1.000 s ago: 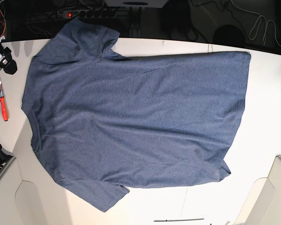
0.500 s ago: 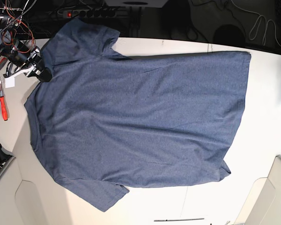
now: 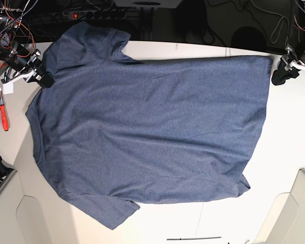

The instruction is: Layout the t-shirt on the table in an organized manner, then fold the t-shirt properly

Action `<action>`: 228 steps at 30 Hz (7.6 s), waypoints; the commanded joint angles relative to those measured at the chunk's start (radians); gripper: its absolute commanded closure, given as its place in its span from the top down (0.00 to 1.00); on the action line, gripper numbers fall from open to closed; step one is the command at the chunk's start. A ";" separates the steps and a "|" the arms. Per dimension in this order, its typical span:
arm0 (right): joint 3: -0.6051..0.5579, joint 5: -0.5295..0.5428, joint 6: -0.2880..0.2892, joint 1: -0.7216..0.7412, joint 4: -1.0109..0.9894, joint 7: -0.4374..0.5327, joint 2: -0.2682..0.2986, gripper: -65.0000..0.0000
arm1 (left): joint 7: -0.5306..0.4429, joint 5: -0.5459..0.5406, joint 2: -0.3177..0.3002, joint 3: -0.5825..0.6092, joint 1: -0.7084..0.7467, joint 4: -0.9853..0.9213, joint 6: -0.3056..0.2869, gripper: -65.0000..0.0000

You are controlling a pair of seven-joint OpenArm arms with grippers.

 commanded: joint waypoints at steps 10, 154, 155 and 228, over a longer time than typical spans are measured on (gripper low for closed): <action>0.003 -0.018 -0.019 -0.003 0.004 -0.023 0.016 0.00 | 0.015 0.008 0.062 0.058 0.017 0.007 -0.010 0.51; -0.534 -0.822 -0.337 0.442 0.237 0.291 -0.134 0.00 | -0.040 0.103 -0.119 0.240 -0.288 0.239 -0.010 0.00; -0.534 -0.822 -0.337 0.424 0.239 0.293 -0.133 0.00 | -0.041 0.142 -0.115 0.281 -0.307 0.238 -0.010 0.00; -0.299 -0.572 -0.140 0.567 -0.008 0.163 0.080 0.44 | -0.110 0.077 -0.068 -0.066 0.080 0.570 -0.010 0.20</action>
